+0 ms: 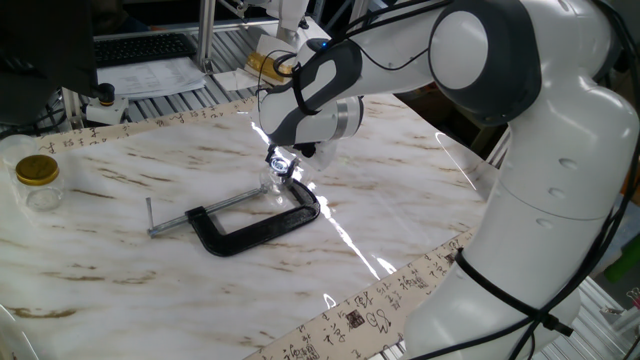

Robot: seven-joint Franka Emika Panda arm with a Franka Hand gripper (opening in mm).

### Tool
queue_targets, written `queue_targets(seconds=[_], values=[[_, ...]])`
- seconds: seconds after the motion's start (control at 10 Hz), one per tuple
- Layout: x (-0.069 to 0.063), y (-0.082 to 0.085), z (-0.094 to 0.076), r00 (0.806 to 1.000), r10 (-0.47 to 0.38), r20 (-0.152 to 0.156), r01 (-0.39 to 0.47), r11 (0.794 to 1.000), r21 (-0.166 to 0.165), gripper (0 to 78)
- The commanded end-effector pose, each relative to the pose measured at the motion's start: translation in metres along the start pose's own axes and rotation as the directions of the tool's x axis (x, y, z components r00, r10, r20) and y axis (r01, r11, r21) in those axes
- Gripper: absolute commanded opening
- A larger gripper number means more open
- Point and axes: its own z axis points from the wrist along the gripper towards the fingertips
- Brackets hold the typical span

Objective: Screw the lid onto the jar

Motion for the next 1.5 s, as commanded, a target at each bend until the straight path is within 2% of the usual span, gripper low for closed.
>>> queue_targets(seconds=[0.1, 1.5], values=[[0.0005, -0.0035, 0.0103, 0.998, 0.068, 0.002, -0.068, 0.998, -0.002, 1.5], [0.0006, -0.0035, 0.0109, 0.996, 0.093, 0.015, -0.093, 0.996, 0.002, 1.5]])
